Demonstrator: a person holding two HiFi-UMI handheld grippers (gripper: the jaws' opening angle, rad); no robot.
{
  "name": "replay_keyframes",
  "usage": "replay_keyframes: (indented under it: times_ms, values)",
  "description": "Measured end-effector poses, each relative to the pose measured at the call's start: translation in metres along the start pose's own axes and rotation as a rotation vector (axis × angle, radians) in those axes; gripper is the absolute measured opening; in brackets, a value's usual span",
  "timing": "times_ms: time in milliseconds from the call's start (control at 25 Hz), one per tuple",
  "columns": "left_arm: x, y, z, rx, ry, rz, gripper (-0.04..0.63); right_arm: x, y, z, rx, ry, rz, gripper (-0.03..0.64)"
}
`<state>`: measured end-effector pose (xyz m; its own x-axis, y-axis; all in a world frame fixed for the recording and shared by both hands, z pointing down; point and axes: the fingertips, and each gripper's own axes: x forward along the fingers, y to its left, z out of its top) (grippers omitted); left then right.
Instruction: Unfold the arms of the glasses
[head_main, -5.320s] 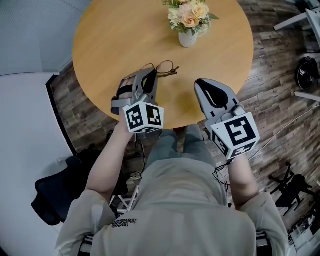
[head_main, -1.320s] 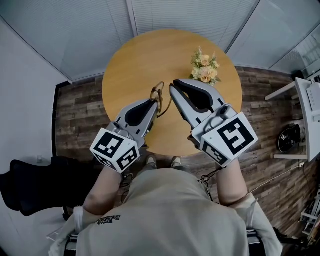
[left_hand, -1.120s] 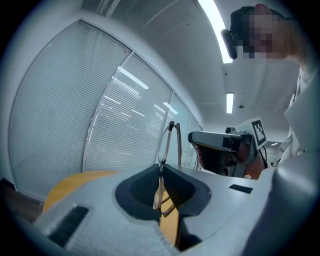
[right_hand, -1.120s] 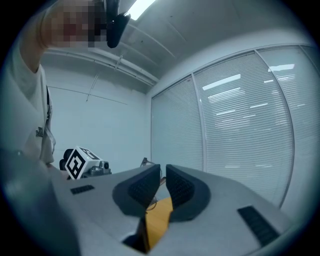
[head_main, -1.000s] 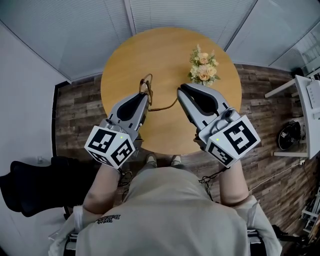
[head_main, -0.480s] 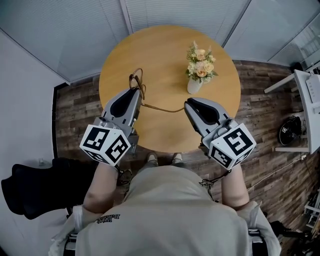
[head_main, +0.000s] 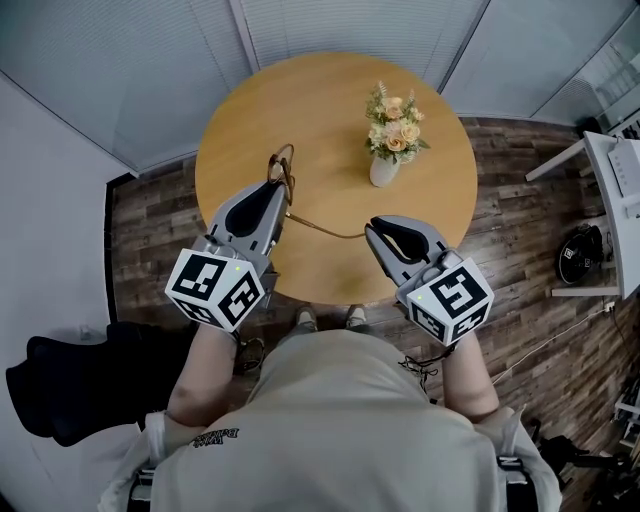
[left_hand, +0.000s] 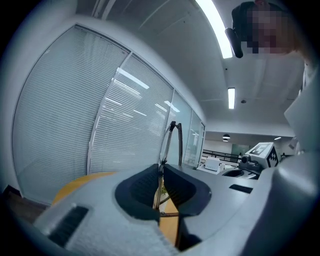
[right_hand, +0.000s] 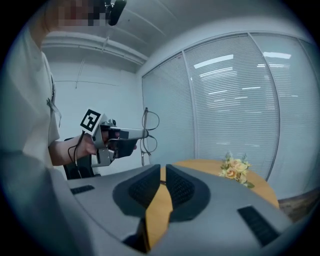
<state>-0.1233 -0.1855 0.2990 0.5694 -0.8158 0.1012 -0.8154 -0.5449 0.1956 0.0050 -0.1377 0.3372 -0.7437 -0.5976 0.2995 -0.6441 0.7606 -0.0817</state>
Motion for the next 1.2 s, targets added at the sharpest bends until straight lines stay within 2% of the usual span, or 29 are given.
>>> replay_keyframes:
  times_ms: [160,320,400,520,760,920,1200]
  values:
    - [0.004,-0.004,-0.006,0.009,0.017,-0.008,0.041,0.000,0.000,0.007,-0.079,0.015,-0.012,0.040]
    - [0.007,-0.011,-0.013,0.025,0.040,-0.018,0.041,0.003,0.009,0.022,-0.222,0.049,-0.019,0.040]
    - [0.008,-0.016,-0.016,0.033,0.054,-0.026,0.041,0.007,0.015,0.028,-0.262,0.050,-0.006,0.040]
    - [0.009,-0.023,-0.016,0.055,0.065,-0.037,0.041,0.012,0.023,0.033,-0.296,0.061,0.034,0.040]
    - [0.011,-0.036,-0.018,0.088,0.083,-0.072,0.041,0.028,0.041,0.022,-0.359,0.160,0.136,0.040]
    - [0.013,-0.046,-0.022,0.103,0.100,-0.100,0.041,0.037,0.044,0.014,-0.397,0.225,0.154,0.040]
    - [0.015,-0.062,-0.027,0.101,0.106,-0.139,0.041,0.049,0.051,-0.001,-0.398,0.284,0.176,0.040]
